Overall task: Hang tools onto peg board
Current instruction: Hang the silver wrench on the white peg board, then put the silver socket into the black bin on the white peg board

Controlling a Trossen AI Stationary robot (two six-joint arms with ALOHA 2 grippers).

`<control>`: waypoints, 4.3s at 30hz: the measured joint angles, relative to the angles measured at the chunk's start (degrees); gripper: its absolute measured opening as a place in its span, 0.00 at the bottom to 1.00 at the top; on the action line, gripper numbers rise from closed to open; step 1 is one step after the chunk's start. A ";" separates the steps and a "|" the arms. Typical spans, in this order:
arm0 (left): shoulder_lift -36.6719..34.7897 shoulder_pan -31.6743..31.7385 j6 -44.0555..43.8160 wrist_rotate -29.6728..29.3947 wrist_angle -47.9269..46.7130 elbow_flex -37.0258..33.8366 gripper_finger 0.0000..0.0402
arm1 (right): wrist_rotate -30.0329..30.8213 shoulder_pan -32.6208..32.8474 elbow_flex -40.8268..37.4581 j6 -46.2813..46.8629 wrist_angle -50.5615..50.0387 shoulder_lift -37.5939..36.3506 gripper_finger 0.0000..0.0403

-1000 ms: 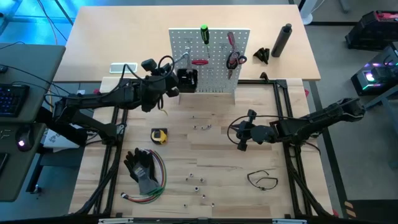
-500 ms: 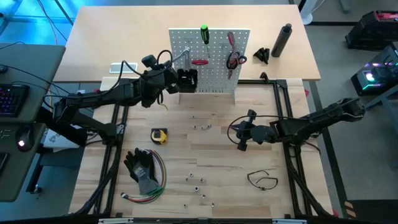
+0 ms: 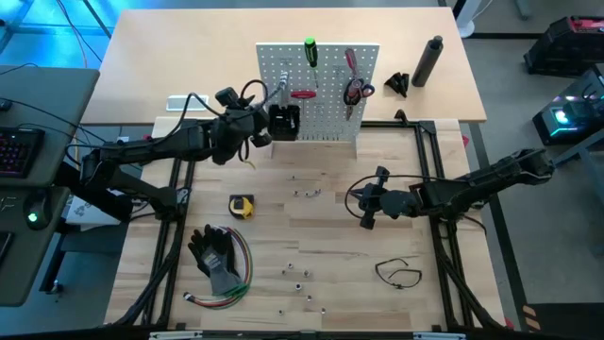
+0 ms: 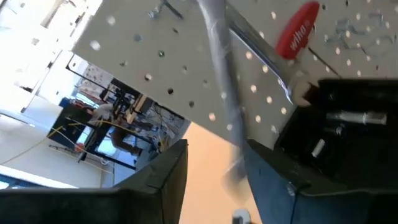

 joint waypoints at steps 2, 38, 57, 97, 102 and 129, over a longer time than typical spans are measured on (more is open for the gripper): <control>0.00 0.00 -1.56 -0.02 -2.25 0.00 0.39 | 0.00 0.00 0.00 0.25 -0.02 0.00 0.04; 0.00 -17.19 -36.10 32.54 -34.31 0.00 0.41 | -15.51 0.00 0.00 2.86 -1.32 8.47 0.05; 0.26 -25.66 -42.07 32.54 -19.32 -16.70 0.41 | -17.64 0.00 0.00 2.77 -0.64 11.30 0.22; 0.72 -24.39 -40.93 34.34 23.76 -40.28 0.41 | 8.65 0.00 0.04 23.43 -35.24 -6.61 0.22; 0.72 -24.39 -39.67 34.25 24.34 -40.28 0.41 | 12.22 0.54 0.07 20.80 -33.02 -14.80 0.22; 0.72 -24.41 -40.95 31.99 21.96 -40.28 0.41 | -6.61 -1.82 0.09 -7.11 -1.09 -9.55 0.22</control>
